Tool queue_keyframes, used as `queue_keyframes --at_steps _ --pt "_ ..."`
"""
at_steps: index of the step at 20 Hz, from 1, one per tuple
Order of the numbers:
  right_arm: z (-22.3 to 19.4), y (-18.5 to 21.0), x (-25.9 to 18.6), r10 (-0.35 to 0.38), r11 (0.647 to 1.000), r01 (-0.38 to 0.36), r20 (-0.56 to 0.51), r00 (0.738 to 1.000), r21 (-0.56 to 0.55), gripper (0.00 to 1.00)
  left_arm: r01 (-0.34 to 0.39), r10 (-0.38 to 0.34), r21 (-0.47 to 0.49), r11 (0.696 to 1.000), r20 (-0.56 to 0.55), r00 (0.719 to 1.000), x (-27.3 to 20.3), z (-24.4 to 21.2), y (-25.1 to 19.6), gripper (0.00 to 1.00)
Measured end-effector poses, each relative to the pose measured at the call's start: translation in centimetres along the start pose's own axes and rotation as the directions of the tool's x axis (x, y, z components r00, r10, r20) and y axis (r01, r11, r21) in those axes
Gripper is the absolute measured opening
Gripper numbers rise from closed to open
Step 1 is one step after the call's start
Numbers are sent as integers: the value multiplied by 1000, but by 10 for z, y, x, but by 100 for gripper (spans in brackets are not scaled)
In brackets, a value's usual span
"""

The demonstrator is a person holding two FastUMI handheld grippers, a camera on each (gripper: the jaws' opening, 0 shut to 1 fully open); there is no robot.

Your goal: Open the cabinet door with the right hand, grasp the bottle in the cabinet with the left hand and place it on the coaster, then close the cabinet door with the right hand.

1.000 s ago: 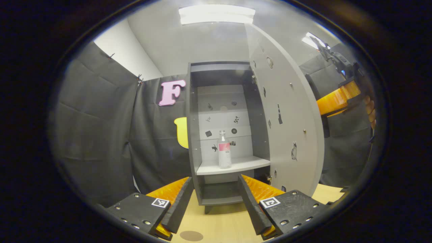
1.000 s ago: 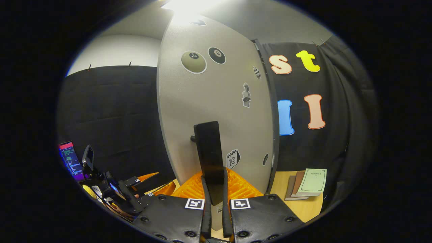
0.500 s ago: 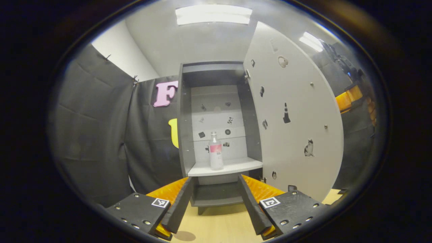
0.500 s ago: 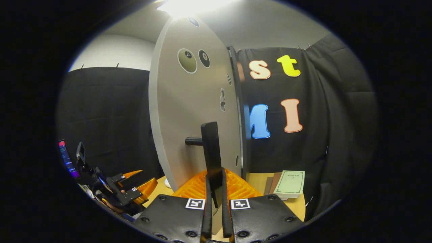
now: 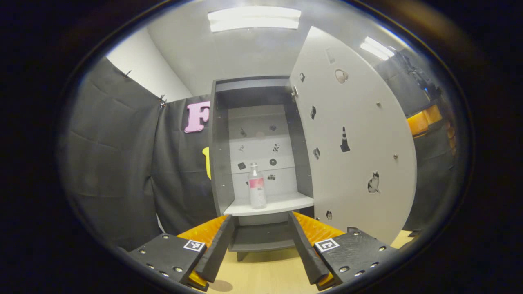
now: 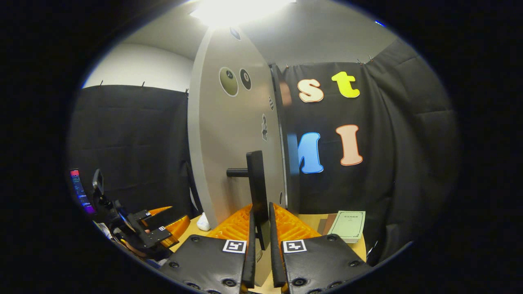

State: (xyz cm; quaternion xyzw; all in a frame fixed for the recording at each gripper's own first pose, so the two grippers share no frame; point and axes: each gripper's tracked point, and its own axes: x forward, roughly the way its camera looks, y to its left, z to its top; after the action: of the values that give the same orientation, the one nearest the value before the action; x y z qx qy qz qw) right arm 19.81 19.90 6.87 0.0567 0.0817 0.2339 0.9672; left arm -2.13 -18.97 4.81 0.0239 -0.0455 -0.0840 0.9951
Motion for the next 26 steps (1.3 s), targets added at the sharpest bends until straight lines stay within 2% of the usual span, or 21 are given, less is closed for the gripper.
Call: queue_keyframes --at_steps 2,3,4,5,8,10,11,12,13,14,15,16,19,20,22,26 --pt "9 -8 -8 -19 1000 19 34 999 7 24 0 0 -6 1000 6 1000 7 9 -1 80" --pt "15 -19 -18 -51 999 51 51 997 1 33 2 -2 -6 1000 12 1000 13 12 -2 80" --pt "16 -31 -28 -89 996 89 60 994 -7 33 4 -4 -6 1000 19 1000 18 18 -1 82" --pt "14 -44 -35 -129 991 130 64 990 -17 41 10 -10 -6 1000 24 1000 20 23 -1 82" --pt "7 -84 -50 -277 957 282 77 958 -66 100 48 -48 -17 999 20 999 46 32 -3 81" --pt "-1 -100 -54 -358 926 364 76 931 -95 98 69 -69 -35 997 -1 998 68 30 -2 80" --pt "-6 -105 -51 -380 917 385 68 923 -100 98 79 -80 -51 996 -11 997 82 28 0 82" --pt "-10 -107 -51 -397 911 401 62 916 -98 92 87 -88 -70 994 -15 996 95 28 3 82" --pt "-13 -110 -52 -415 903 418 57 908 -95 92 95 -97 -87 992 -18 995 109 28 6 80" --pt "-15 -113 -52 -433 895 436 52 900 -92 98 100 -103 -100 990 -25 994 123 28 8 80" --pt "-16 -116 -52 -446 889 449 49 894 -92 98 101 -105 -110 989 -32 994 139 25 12 82" --pt "-18 -119 -52 -461 881 464 48 886 -96 98 106 -111 -119 987 -34 993 153 24 17 80" --pt "-25 -135 -52 -536 838 537 41 843 -93 98 130 -138 -139 982 -46 989 193 20 24 80" --pt "-27 -138 -49 -551 830 552 38 834 -84 98 139 -148 -147 979 -50 988 208 17 26 82" --pt "-33 -142 -44 -580 811 581 29 814 -68 98 156 -167 -153 976 -55 984 234 10 27 80" --pt "-41 -150 -37 -639 768 639 17 769 -47 98 198 -209 -147 969 -68 976 287 -14 25 82"
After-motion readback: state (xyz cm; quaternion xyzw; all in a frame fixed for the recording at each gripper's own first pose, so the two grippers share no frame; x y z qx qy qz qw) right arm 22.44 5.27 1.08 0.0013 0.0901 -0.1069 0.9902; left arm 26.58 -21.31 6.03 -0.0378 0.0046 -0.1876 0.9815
